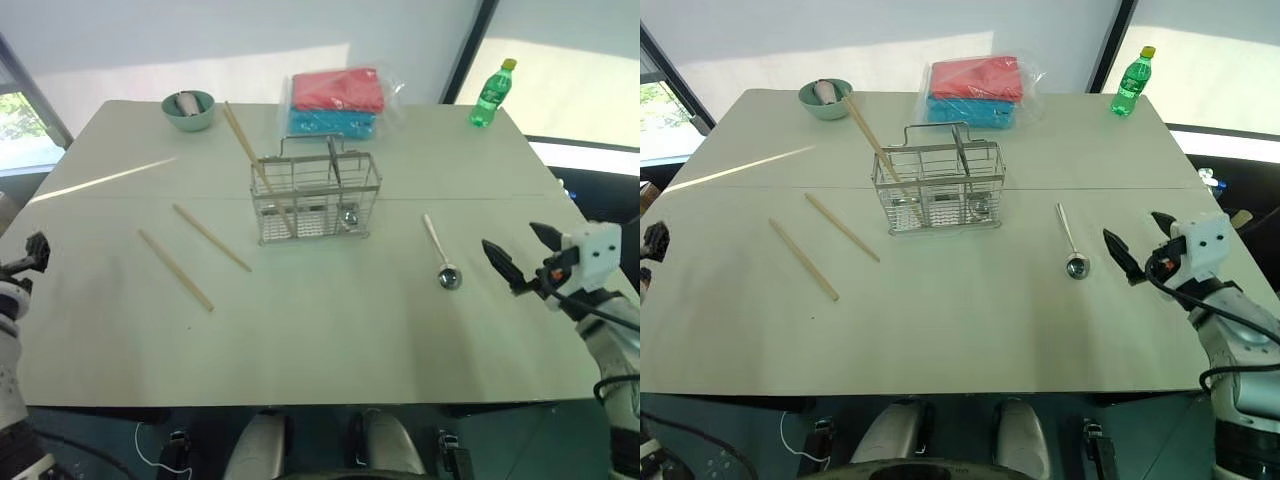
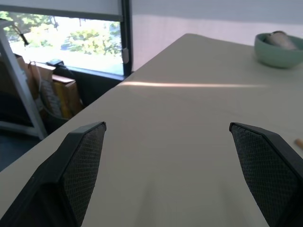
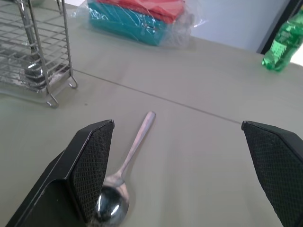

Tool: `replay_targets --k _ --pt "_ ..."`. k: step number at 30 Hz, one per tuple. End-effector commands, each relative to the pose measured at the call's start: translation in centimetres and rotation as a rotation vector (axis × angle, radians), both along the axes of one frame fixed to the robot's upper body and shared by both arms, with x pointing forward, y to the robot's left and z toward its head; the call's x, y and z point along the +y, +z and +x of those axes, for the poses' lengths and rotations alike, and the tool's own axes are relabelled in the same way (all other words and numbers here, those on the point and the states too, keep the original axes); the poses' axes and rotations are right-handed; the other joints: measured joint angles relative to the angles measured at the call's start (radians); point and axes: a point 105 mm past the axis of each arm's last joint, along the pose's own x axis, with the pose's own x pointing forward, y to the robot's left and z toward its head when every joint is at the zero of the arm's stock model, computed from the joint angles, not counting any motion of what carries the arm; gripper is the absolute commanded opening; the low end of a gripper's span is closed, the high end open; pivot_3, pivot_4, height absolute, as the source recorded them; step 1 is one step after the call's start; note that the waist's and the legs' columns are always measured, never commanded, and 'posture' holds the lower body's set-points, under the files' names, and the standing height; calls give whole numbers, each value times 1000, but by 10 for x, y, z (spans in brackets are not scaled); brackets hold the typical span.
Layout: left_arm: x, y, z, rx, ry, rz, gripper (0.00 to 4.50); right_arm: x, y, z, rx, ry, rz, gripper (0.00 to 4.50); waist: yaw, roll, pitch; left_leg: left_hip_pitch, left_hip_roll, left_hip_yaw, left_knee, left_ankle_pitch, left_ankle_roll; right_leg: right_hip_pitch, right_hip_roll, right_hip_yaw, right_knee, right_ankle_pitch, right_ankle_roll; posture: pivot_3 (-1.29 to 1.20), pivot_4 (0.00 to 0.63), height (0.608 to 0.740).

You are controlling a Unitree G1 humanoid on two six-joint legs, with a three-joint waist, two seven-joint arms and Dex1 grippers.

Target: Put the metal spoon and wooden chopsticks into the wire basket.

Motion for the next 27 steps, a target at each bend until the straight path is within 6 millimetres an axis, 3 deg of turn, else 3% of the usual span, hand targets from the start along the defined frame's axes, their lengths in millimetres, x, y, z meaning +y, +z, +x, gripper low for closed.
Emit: replay_targets --k 1,6,9,11,17,27 --pt "-47 52 17 -104 -261 74 4406 1 21 14 5 -26 -33 4500 1 0 0 0 0 0 0 0 0 0 0 0 0 0 0 0 150 667" --pt "-129 85 27 -101 -744 113 4406 12 31 37 111 -38 -58 4500 -2 1 0 -1 0 0 0 0 0 0 0 0 0 0 0 0 150 667" --pt "-177 91 13 -30 -1071 192 4406 27 32 49 204 -27 -47 4500 -7 3 2 -2 -1 1 -1 0 1 -1 0 0 0 0 -1 0 150 667" --pt "-198 91 1 22 -1239 241 4406 37 27 54 273 -9 -54 4500 -11 3 2 -2 -1 1 -2 0 1 -2 0 0 0 0 -1 0 150 667" --pt "-221 87 5 84 -1414 295 4406 62 -2 69 500 44 -10 4500 -5 5 3 -2 -1 1 -2 0 1 -1 2 0 0 -1 -2 0 150 667" --pt "-234 87 -3 103 -1509 343 4406 50 -26 92 665 -82 17 4500 -8 5 4 -3 -2 1 -2 0 2 -2 2 -1 0 0 -2 0 150 667"
